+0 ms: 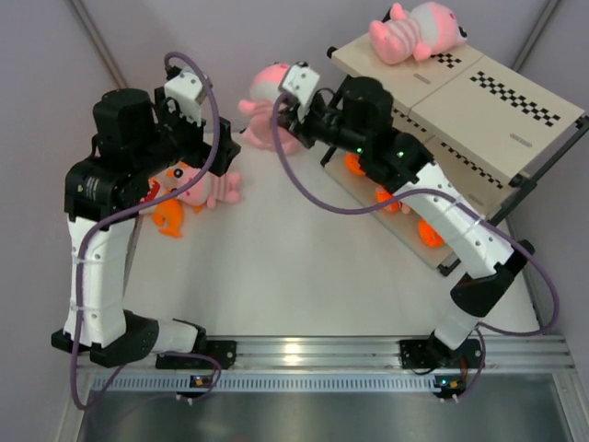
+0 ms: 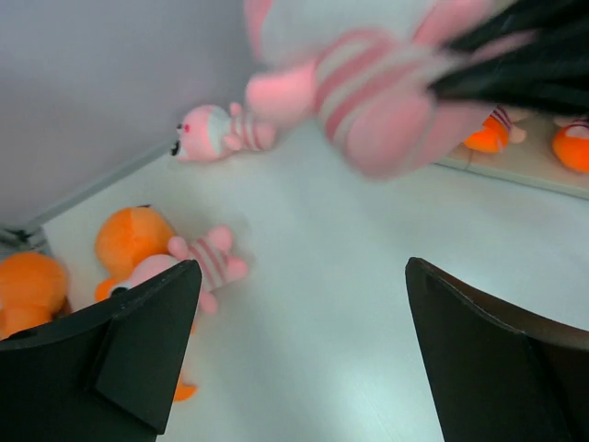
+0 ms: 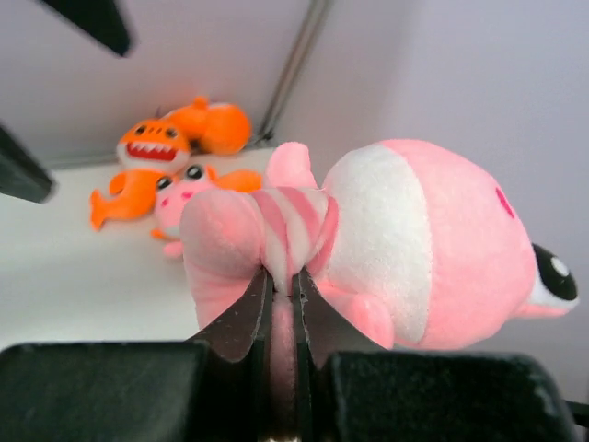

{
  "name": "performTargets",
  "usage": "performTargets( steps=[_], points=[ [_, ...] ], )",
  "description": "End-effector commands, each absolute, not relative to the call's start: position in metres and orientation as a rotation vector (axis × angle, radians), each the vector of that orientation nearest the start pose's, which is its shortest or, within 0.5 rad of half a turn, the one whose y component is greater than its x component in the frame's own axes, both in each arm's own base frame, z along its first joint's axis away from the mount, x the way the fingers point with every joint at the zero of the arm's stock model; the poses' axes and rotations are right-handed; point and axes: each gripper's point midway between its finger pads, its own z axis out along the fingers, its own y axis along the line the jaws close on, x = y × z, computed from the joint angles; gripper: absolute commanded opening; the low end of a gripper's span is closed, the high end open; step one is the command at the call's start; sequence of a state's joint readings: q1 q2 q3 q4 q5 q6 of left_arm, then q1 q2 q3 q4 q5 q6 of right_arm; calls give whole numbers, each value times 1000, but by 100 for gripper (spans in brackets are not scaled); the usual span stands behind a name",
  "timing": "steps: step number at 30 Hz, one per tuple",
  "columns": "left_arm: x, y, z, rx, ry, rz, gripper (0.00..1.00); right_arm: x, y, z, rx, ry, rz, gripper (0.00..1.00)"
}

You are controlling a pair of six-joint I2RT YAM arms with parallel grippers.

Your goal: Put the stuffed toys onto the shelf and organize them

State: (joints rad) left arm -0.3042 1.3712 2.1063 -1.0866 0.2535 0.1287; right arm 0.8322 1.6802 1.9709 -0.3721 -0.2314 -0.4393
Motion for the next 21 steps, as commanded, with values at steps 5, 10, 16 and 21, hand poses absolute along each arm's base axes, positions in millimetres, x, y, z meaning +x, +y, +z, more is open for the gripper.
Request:
performTargets(
  steps=[5, 10, 16, 21],
  points=[
    [293, -77, 474, 493, 1833, 29, 98, 333, 273, 581, -780, 1182, 383, 0],
    [304, -95, 455, 591, 1869, 26, 98, 330, 173, 593, -543, 1289, 182, 0],
    [327, -123, 427, 698, 1925, -41, 98, 334, 87, 566, -359, 1425, 50, 0],
    [345, -135, 404, 736, 1984, -56, 98, 361, 48, 545, -329, 1497, 106, 0]
  ],
)
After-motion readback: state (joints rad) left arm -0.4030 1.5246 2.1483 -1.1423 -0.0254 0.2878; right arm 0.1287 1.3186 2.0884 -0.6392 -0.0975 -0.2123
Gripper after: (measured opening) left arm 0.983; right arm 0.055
